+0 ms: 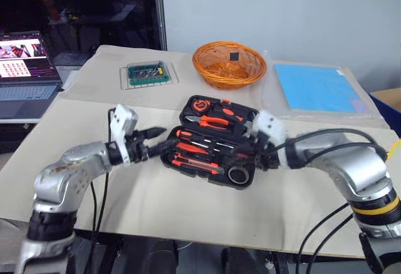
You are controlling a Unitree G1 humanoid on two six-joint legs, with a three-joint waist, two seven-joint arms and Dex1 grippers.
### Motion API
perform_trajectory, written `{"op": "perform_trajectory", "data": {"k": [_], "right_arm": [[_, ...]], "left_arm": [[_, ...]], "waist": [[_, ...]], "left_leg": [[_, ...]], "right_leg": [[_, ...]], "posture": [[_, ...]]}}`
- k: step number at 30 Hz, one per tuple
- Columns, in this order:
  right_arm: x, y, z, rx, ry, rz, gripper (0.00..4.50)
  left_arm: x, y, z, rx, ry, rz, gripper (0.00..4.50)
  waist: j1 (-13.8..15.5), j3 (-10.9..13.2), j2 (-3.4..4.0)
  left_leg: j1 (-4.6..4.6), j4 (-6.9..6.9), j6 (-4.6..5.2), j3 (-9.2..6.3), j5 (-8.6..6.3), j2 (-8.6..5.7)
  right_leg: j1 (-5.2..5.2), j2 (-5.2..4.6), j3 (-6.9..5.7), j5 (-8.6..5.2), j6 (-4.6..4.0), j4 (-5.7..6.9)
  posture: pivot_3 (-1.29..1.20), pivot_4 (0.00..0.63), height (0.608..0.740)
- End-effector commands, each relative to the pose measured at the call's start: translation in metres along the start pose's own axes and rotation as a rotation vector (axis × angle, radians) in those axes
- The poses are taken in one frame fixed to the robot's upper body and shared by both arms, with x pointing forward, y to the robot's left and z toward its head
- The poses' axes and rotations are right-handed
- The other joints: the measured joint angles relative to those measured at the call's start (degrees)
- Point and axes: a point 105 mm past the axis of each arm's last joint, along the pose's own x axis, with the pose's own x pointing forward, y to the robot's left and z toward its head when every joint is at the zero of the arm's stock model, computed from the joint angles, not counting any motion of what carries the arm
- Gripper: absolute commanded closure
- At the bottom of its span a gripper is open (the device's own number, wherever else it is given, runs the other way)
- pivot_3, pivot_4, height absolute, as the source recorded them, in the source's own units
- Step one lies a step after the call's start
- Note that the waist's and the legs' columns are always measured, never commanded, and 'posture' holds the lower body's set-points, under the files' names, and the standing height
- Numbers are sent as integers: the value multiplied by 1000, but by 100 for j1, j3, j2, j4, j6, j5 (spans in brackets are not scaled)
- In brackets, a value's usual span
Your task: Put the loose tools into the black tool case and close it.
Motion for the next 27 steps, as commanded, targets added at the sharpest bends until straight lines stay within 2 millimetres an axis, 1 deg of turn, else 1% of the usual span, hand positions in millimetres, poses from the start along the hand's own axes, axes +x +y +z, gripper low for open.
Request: {"op": "perform_trajectory", "data": {"k": [1,2,3,6,8,11,14,15,16,17,18,19,20,21,22,24,25,27], "right_arm": [[-17,-67,-6,226,36,-381,2389],[-18,-79,-12,298,38,-438,2389],[-16,-84,-14,345,34,-468,2389],[-9,-101,-21,398,63,-554,2389],[-2,-108,-23,422,77,-589,2389],[2,-120,-36,484,114,-645,2389],[14,-117,-45,552,145,-622,2389],[17,-116,-50,572,162,-616,2587],[20,-114,-55,585,180,-604,2879],[22,-112,-59,592,196,-594,3125],[24,-110,-62,596,205,-588,3341],[25,-109,-63,599,205,-585,3630],[26,-108,-62,602,202,-576,4033],[27,-107,-60,602,197,-566,4352],[28,-107,-57,596,184,-565,4500],[27,-111,-52,591,154,-565,4500],[27,-114,-49,577,136,-570,4500],[26,-122,-38,509,80,-586,4500]], "left_arm": [[33,25,15,-114,45,96,776],[43,32,19,-127,53,120,776],[49,38,21,-133,62,140,776],[73,54,28,-160,82,193,776],[80,62,29,-152,96,205,776],[91,69,18,-132,158,242,776],[93,74,10,-122,190,264,776],[95,74,8,-124,193,267,1302],[97,73,7,-123,187,263,1536],[99,70,7,-128,182,247,1997],[101,68,8,-136,179,235,2235],[102,67,8,-143,174,227,2547],[102,66,9,-147,170,220,2990],[102,65,9,-154,165,207,3246],[103,63,11,-162,159,187,3697],[105,58,16,-166,136,148,4354],[106,54,21,-178,110,117,4477],[108,47,33,-187,65,59,4477]], "waist": [[-10,0,0],[1,1,-3],[13,0,-3],[-6,0,-3],[-39,1,-2],[-99,2,-1],[-157,2,-1],[-167,2,-1],[-168,2,0],[-161,2,0],[-157,2,0],[-150,2,0],[-150,2,0],[-151,2,0],[-152,2,0],[-142,3,0],[-142,3,0],[-145,3,0]], "left_leg": [[-2,0,-1,1,1,0],[2,2,-2,-1,2,-1],[1,2,-3,-4,3,0],[-2,-6,-3,-4,4,-3],[-13,-21,-3,-2,4,-5],[-19,-47,-3,-1,5,-6],[-58,-54,-3,-3,5,-4],[-90,-50,-7,-4,7,-4],[-97,-51,-13,-4,11,-4],[-98,-51,-17,-3,14,-4],[-99,-51,-19,-3,15,-4],[-99,-49,-20,-6,16,-3],[-98,-45,-23,-6,18,-4],[-98,-43,-26,-6,20,-4],[-97,-39,-31,-8,23,-4],[-96,-34,-37,-13,28,-4],[-94,-33,-38,-14,28,-4],[-95,-31,-42,-16,31,-4]], "right_leg": [[-3,0,3,1,1,0],[1,2,1,2,0,4],[-1,7,1,6,-3,2],[-3,8,2,6,-3,0],[-21,8,5,6,-3,-2],[-38,11,7,6,-3,-4],[-80,15,7,6,-4,-1],[-112,15,8,7,-5,8],[-119,15,8,7,-5,8],[-119,14,8,7,-5,9],[-120,14,8,7,-5,9],[-116,15,5,7,-5,10],[-113,15,4,7,-5,11],[-113,15,5,8,-4,13],[-112,15,5,10,-4,20],[-115,16,5,10,-4,37],[-114,16,5,10,-4,40],[-115,17,5,10,-4,45]], "posture": [[0,150,740],[0,150,740],[0,150,740],[0,150,740],[0,150,740],[0,150,740],[0,150,740],[0,150,740],[0,150,740],[0,150,740],[0,150,740],[0,150,740],[0,150,740],[0,150,740],[0,150,740],[0,150,740],[0,150,740],[0,150,740]]}}
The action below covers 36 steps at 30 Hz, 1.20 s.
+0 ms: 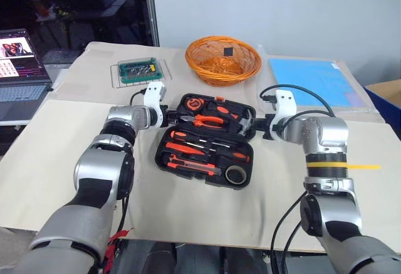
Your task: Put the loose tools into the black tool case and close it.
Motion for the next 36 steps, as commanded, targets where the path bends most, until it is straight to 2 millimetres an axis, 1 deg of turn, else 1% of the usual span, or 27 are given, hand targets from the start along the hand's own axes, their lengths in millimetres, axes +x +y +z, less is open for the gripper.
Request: {"op": "perform_trajectory", "data": {"k": [1,4,5,6,7,8,9,11,13,14,15,17,19,21,22,23,24,25,26,28,29,30,31,32,33,34,36], "right_arm": [[-2,6,33,-94,-165,29,4500],[-6,11,55,-217,-279,36,4500],[-13,18,66,-251,-380,85,4500],[-17,19,72,-318,-429,86,4500],[-22,22,75,-373,-472,97,4500],[-28,23,75,-399,-506,115,4500],[-31,24,75,-411,-521,123,4500],[-45,26,75,-513,-634,112,4500],[-60,25,56,-616,-721,99,4500],[-63,24,44,-626,-723,107,4500],[-69,22,31,-671,-734,95,4500],[-75,20,14,-729,-731,81,4500],[-82,18,-11,-798,-696,103,4500],[-89,20,-27,-857,-674,132,4500],[-93,21,-35,-878,-657,154,4500],[-96,22,-41,-893,-647,170,4500],[-99,22,-45,-915,-641,173,4500],[-105,20,-49,-941,-633,168,4500],[-110,19,-53,-993,-626,159,4500],[-117,20,-59,-1024,-613,171,4500],[-120,19,-64,-1061,-589,169,4500],[-123,17,-73,-1076,-534,186,4153],[-127,15,-82,-1092,-471,202,3794],[-133,10,-91,-1098,-388,220,3608],[-138,5,-98,-1087,-312,241,3516],[-144,1,-103,-1072,-257,253,3516],[-159,-2,-111,-959,-174,311,3516]], "left_arm": [[-3,-41,46,50,-146,-200,4477],[-6,-52,52,97,-167,-275,4477],[-6,-54,52,160,-177,-290,4477],[-7,-54,53,227,-198,-291,4477],[-8,-54,54,296,-227,-287,4477],[-10,-54,54,402,-272,-278,4477],[-12,-56,54,470,-305,-273,4477],[-15,-59,52,646,-390,-236,4477],[-16,-61,36,784,-436,-211,4477],[-16,-60,29,829,-447,-199,4477],[-16,-57,17,884,-435,-191,4477],[-17,-52,4,950,-420,-178,4477],[-18,-41,-10,969,-367,-172,4477],[-22,-35,-18,996,-339,-172,4477],[-26,-33,-21,1019,-336,-177,4477],[-28,-32,-23,1035,-335,-181,4477],[-31,-30,-26,1040,-325,-183,4477],[-38,-23,-25,998,-319,-178,4477],[-46,-17,-27,958,-301,-189,4477],[-59,-14,-31,909,-286,-227,4477],[-69,-11,-31,828,-266,-254,4130],[-83,-8,-34,762,-232,-294,3741],[-100,-4,-38,680,-186,-332,3518],[-120,0,-46,605,-102,-383,3161],[-136,2,-53,555,-28,-420,2784],[-150,2,-58,526,20,-444,2452],[-174,-4,-62,490,85,-499,1748]], "waist": [[-4,1,0],[7,7,4],[11,13,4],[9,27,5],[5,58,12],[6,67,16],[6,71,22],[6,75,29],[12,76,31],[19,76,32],[28,76,32],[70,76,32],[92,76,32],[81,76,33],[72,75,34],[52,75,34],[28,75,34],[12,75,34],[1,75,34],[-19,75,35],[-32,74,35],[-43,74,35],[-52,74,36],[-81,74,37],[-108,75,36],[-131,75,36],[-122,76,37]], "left_leg": [[0,2,0,0,1,0],[-2,3,-1,-1,2,-2],[-4,3,-2,-2,2,-2],[-7,2,-2,-2,2,-2],[-8,2,-4,-2,3,-2],[-13,-1,-6,-1,5,-3],[-13,-5,-7,-1,5,-3],[-12,-23,-8,-1,5,0],[-13,-33,-10,-1,7,2],[-13,-36,-11,-1,7,2],[-14,-35,-11,1,7,2],[-14,-34,-10,4,4,1],[-10,-20,-8,8,3,1],[2,-20,-8,9,2,2],[10,-15,-10,8,4,6],[23,-13,-12,6,8,9],[56,-15,-12,5,11,11],[100,-15,-13,5,11,13],[131,-16,-15,5,9,13],[154,-18,-30,7,0,15],[168,-19,-30,9,-1,16],[182,-19,-28,9,1,18],[182,-19,-25,9,3,19],[180,-21,-23,9,4,19],[180,-28,-16,8,7,21],[179,-29,-21,5,2,27],[177,-32,-22,0,0,28]], "right_leg": [[-1,0,0,0,0,1],[-3,0,0,0,0,4],[-4,0,0,0,0,4],[-7,0,0,0,1,3],[-8,0,1,0,1,2],[-13,0,2,0,1,2],[-13,0,3,0,0,-1],[-15,3,3,0,0,4],[-16,5,3,1,-2,8],[-12,5,3,1,-2,6],[-12,3,2,1,-1,2],[-9,1,2,1,-1,-4],[-1,0,3,0,0,-4],[11,2,3,-1,1,-41],[16,7,3,1,-2,-34],[28,11,3,7,-4,-34],[59,12,3,7,-5,-35],[103,13,3,6,-4,-37],[135,11,1,-7,14,-40],[160,9,2,-21,27,-48],[173,8,3,-21,24,-48],[188,9,3,-21,19,-48],[186,9,4,-18,13,-47],[182,9,5,-16,5,-45],[181,10,8,-13,-19,-40],[175,13,5,-21,-28,-36],[173,14,-1,-25,-30,-35]], "posture": [[0,150,740],[0,150,740],[0,150,740],[0,150,740],[0,150,740],[0,150,740],[0,150,740],[0,150,740],[0,150,740],[0,150,740],[0,150,740],[0,150,740],[0,150,740],[0,150,740],[0,150,740],[0,150,740],[0,150,740],[0,150,740],[0,150,740],[0,150,740],[0,150,740],[0,150,740],[0,150,740],[0,150,740],[0,150,740],[0,150,740],[0,150,740]]}}
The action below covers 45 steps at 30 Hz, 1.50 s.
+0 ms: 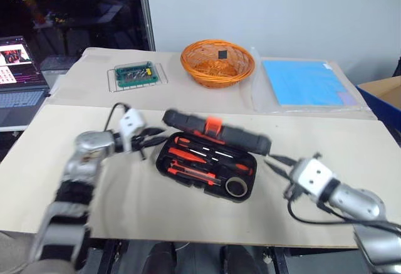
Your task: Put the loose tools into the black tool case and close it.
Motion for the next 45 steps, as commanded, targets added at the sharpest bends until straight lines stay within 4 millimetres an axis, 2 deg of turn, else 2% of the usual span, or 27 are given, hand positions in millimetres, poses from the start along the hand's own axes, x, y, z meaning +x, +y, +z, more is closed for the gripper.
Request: {"op": "perform_trajectory", "data": {"k": [1,2,5,6,9,12,13,16,18,24,27,29,32,35,37,39,43,45], "right_arm": [[-27,3,18,117,-11,99,3516],[-31,7,21,151,-19,134,3516],[-30,31,45,263,-104,284,4265],[-28,41,50,267,-108,341,4421],[-18,59,59,266,-122,431,4421],[10,79,51,241,-54,465,4421],[19,78,48,246,-45,434,4421],[42,64,45,305,-41,292,4421],[59,40,41,360,-33,115,4421],[93,-30,46,484,-26,-226,4421],[117,-54,50,464,-5,-276,4421],[130,-60,48,443,6,-262,4421],[127,-62,43,445,11,-205,4421],[100,-54,46,478,-9,-133,3676],[84,-40,58,524,-49,-50,2999],[76,-27,70,579,-86,24,2341],[96,-7,86,659,-111,35,978],[105,-6,88,677,-113,12,978]], "left_arm": [[-25,-33,29,-6,-24,-178,1421],[-29,-40,33,1,-22,-201,1033],[-36,-65,46,47,-14,-299,0],[-36,-74,48,75,0,-326,0],[-34,-91,50,132,11,-370,0],[-22,-101,52,200,-10,-364,0],[-18,-102,53,214,-21,-350,0],[-12,-103,55,223,-42,-316,0],[-7,-103,56,223,-54,-289,0],[3,-98,60,223,-92,-213,0],[10,-93,60,233,-89,-178,0],[18,-89,63,227,-101,-152,0],[34,-86,67,253,-103,-120,0],[51,-83,71,250,-111,-111,0],[61,-84,72,238,-113,-127,0],[69,-79,70,244,-91,-114,0],[86,-70,60,230,-20,-121,0],[91,-68,58,213,-8,-132,0]], "waist": [[38,1,1],[95,1,2],[151,0,1],[152,0,1],[134,0,-1],[114,-5,-8],[118,-4,-7],[127,-4,-9],[133,-6,-12],[100,-7,-18],[81,-6,-17],[102,-6,-17],[164,-7,-17],[228,-7,-16],[267,-6,-15],[252,-6,-15],[146,-7,-15],[128,-7,-14]], "left_leg": [[0,0,0,0,0,0],[4,2,0,-1,0,0],[21,5,-42,3,-26,6],[25,7,-46,6,-28,10],[26,9,-49,20,-30,19],[29,8,-49,24,-30,23],[31,13,-50,26,-30,29],[21,14,-48,31,-29,28],[1,13,-29,32,-18,25],[-16,19,-3,41,0,30],[-16,19,-3,43,1,35],[-29,17,-1,44,3,34],[-49,20,8,40,8,34],[-79,20,11,39,8,27],[-87,18,16,38,1,22],[-93,16,16,31,-2,22],[-69,19,13,14,-1,32],[-67,19,8,6,5,33]], "right_leg": [[1,-1,0,0,0,-1],[10,-3,-4,-1,0,-3],[20,-10,-6,-45,-4,-11],[17,-10,-8,-45,-5,-12],[13,-14,-6,-39,-14,-20],[-2,-13,-5,-36,-20,-26],[-8,-11,-6,-33,-25,-26],[-19,-5,-2,-31,-26,-23],[-17,-4,0,-29,-26,-17],[-38,5,12,-12,-20,-9],[-53,13,14,12,-54,-3],[-65,14,15,28,-60,-3],[-69,18,10,36,-20,-3],[-79,14,10,30,-5,-9],[-83,11,11,25,3,-9],[-88,15,10,23,4,-8],[-73,37,10,25,-5,-2],[-73,41,9,24,-3,-1]], "posture": [[0,150,740],[0,150,740],[0,150,740],[0,150,740],[0,150,740],[0,150,740],[0,150,740],[0,150,740],[0,150,740],[0,150,740],[0,150,740],[0,150,740],[0,150,740],[0,150,740],[0,150,740],[0,150,740],[0,150,740],[0,150,740]]}}
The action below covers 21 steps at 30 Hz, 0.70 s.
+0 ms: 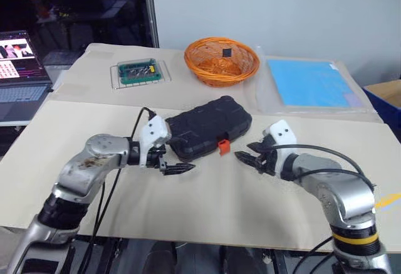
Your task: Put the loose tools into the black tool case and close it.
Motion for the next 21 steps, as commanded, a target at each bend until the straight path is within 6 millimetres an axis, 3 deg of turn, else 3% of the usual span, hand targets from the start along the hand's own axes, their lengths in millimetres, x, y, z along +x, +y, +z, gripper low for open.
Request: {"op": "perform_trajectory", "data": {"k": [1,8,21], "right_arm": [[14,-1,7,-11,-29,-61,978],[34,-16,6,-34,-28,-166,978],[46,-12,5,-55,-43,-139,978]], "left_arm": [[7,6,-7,-2,41,-8,0],[11,7,-11,-7,49,-34,0],[7,8,-13,-6,54,-10,0]], "waist": [[-8,-1,2],[5,-3,4],[-8,-3,5]], "left_leg": [[1,1,0,1,1,0],[1,12,2,5,4,-2],[1,7,3,5,5,-1]], "right_leg": [[1,-1,0,2,0,0],[5,-8,1,17,-8,0],[4,-6,1,15,-8,0]], "posture": [[0,150,740],[0,150,740],[0,150,740]]}}
